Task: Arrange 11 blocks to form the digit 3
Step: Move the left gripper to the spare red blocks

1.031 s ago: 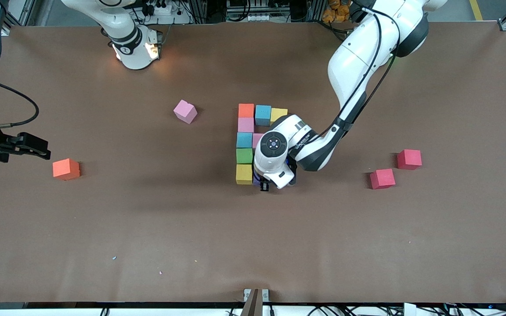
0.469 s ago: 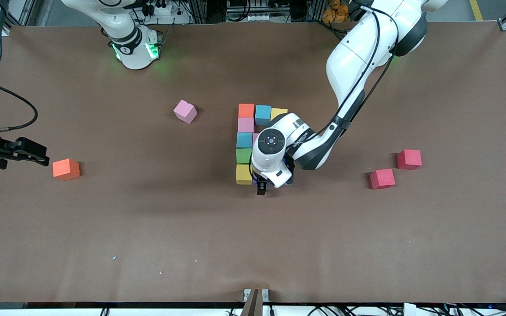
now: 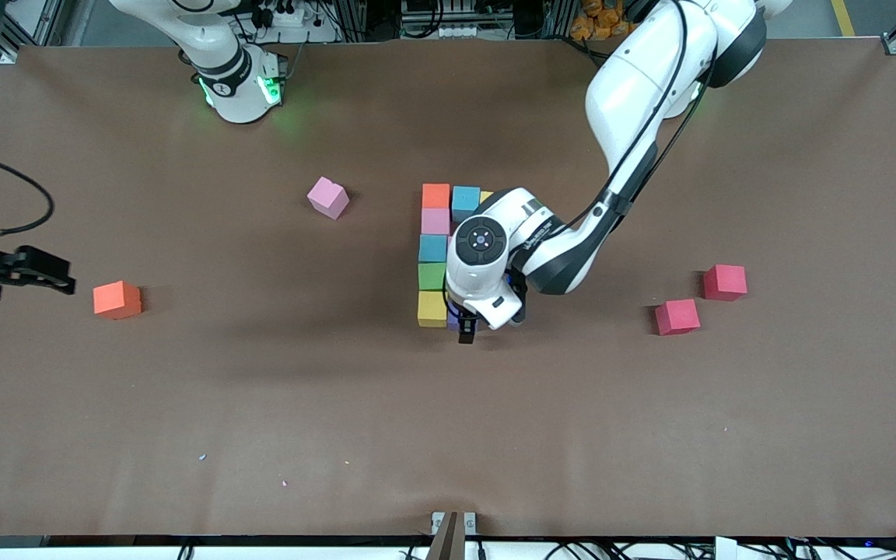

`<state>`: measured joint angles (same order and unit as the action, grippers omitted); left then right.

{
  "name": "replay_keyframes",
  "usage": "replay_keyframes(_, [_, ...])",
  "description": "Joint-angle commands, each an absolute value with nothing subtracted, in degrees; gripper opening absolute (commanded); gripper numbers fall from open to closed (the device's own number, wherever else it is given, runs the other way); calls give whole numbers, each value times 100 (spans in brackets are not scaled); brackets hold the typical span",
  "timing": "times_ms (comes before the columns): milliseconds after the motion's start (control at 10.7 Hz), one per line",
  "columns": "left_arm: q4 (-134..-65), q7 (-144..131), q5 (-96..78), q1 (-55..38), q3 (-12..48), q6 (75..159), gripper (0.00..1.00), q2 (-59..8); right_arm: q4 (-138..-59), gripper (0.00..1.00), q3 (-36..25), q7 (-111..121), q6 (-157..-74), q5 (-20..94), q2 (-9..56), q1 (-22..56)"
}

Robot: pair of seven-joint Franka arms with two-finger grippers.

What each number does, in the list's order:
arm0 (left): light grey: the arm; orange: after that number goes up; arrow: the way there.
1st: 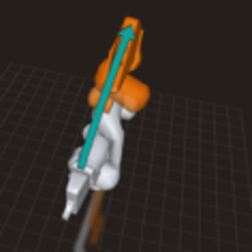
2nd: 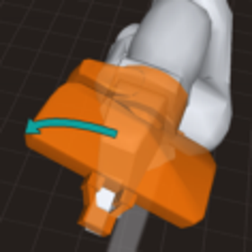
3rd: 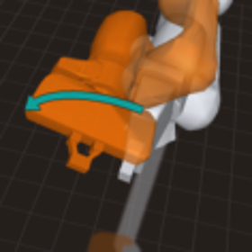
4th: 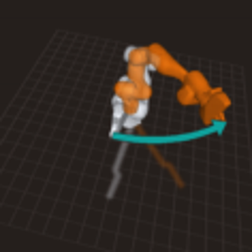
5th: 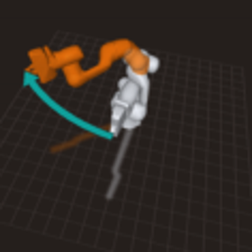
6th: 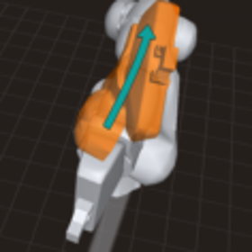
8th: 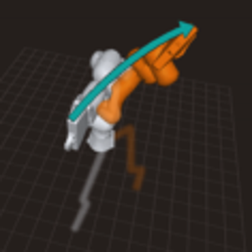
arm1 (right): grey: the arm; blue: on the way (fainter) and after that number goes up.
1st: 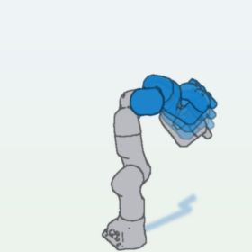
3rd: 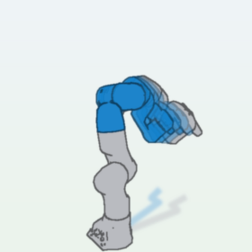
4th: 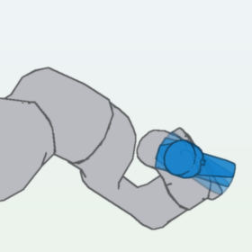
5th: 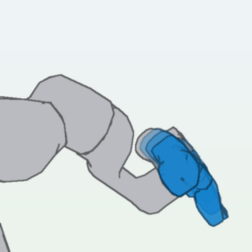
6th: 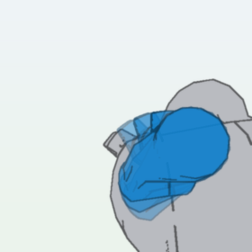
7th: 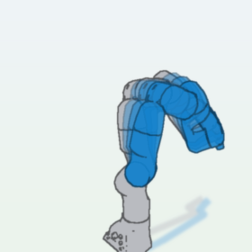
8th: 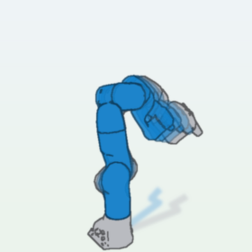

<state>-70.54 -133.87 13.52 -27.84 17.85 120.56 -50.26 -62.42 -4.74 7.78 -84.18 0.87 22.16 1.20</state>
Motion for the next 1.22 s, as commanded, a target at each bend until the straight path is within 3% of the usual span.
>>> replay_keyframes(0, [-7329,-13342,1134,-2323,1758,11638,100,-4519,-6390,100,-334,888,-8455,132,2092,-70])
replay_keyframes(281, [-8336,-12642,1143,-1383,1775,11540,100,-3739,-6390,100,-325,817,-8420,114,2083,26])
replay_keyframes(562, [-9559,-11771,1160,-40,2266,11759,100,-3078,-6381,100,-351,817,-8411,88,2074,88])
replay_keyframes(1125, [-11651,-11487,1686,1343,2294,13900,100,-2523,-6354,100,-343,870,-8516,210,2056,-60])
